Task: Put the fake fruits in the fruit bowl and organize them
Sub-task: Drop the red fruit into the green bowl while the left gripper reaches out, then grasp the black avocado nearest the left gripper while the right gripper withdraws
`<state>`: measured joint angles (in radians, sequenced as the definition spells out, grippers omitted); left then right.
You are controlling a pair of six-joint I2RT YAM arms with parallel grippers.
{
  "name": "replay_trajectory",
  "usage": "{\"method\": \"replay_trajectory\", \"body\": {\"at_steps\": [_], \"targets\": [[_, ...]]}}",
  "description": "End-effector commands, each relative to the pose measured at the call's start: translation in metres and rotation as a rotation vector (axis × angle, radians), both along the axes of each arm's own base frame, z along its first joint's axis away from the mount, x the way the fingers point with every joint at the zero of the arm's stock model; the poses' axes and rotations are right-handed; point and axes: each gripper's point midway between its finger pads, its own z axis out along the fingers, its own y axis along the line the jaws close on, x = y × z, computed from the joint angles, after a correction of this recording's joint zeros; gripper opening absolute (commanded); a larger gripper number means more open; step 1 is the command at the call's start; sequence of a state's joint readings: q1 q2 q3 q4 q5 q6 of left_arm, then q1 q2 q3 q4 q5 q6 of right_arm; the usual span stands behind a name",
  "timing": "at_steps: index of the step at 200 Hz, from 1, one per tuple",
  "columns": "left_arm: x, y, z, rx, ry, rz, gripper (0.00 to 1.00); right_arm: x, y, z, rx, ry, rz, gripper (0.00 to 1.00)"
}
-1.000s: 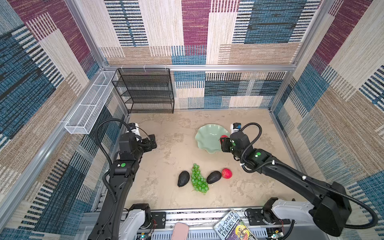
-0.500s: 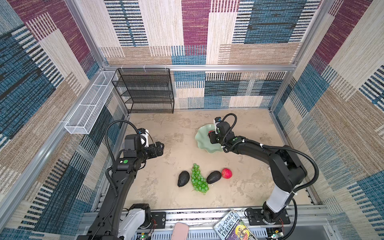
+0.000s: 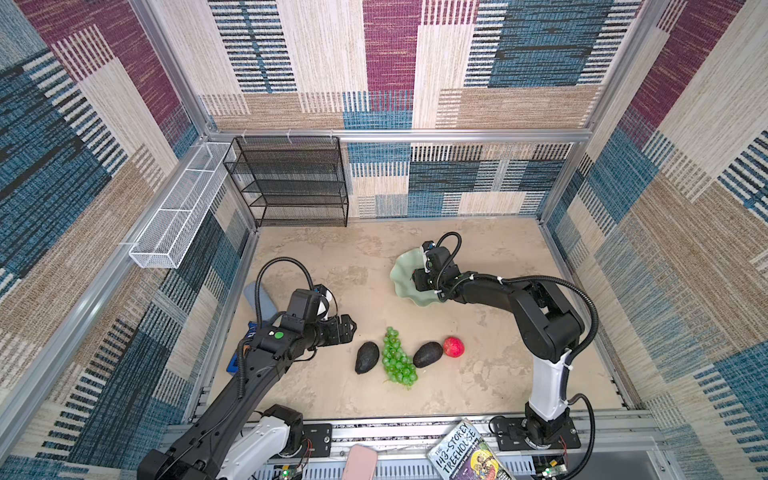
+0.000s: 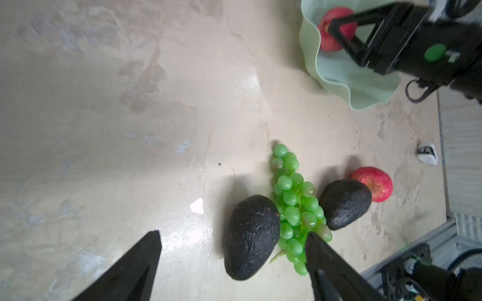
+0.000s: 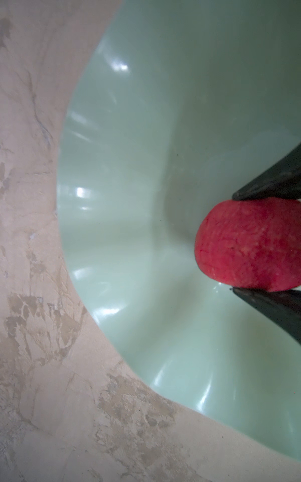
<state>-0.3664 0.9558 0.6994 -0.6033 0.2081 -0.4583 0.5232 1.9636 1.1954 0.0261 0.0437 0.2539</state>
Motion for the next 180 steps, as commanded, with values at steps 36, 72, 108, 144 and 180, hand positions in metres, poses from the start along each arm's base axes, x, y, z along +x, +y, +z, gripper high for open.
{"method": "replay_trajectory", "body": {"at_steps": [36, 72, 108, 144, 180], "targets": [[-0.005, -0.019, -0.022, 0.030, 0.037, -0.045, 0.90, 0.007, 0.005, 0.059, 0.074, -0.123, 0.005, 0.72], [-0.005, -0.044, -0.030, 0.030, 0.018, -0.121, 0.90, -0.002, -0.008, 0.129, 0.140, -0.252, -0.011, 0.89], [-0.009, -0.055, -0.054, 0.096, 0.055, -0.194, 0.89, -0.027, -0.022, 0.164, 0.195, -0.321, -0.017, 1.00], [-0.011, -0.064, -0.071, 0.123, 0.085, -0.233, 0.83, -0.042, -0.033, 0.168, 0.213, -0.322, -0.040, 1.00], [-0.016, -0.063, -0.083, 0.149, 0.124, -0.236, 0.66, -0.045, -0.041, 0.169, 0.202, -0.334, -0.058, 1.00]]}}
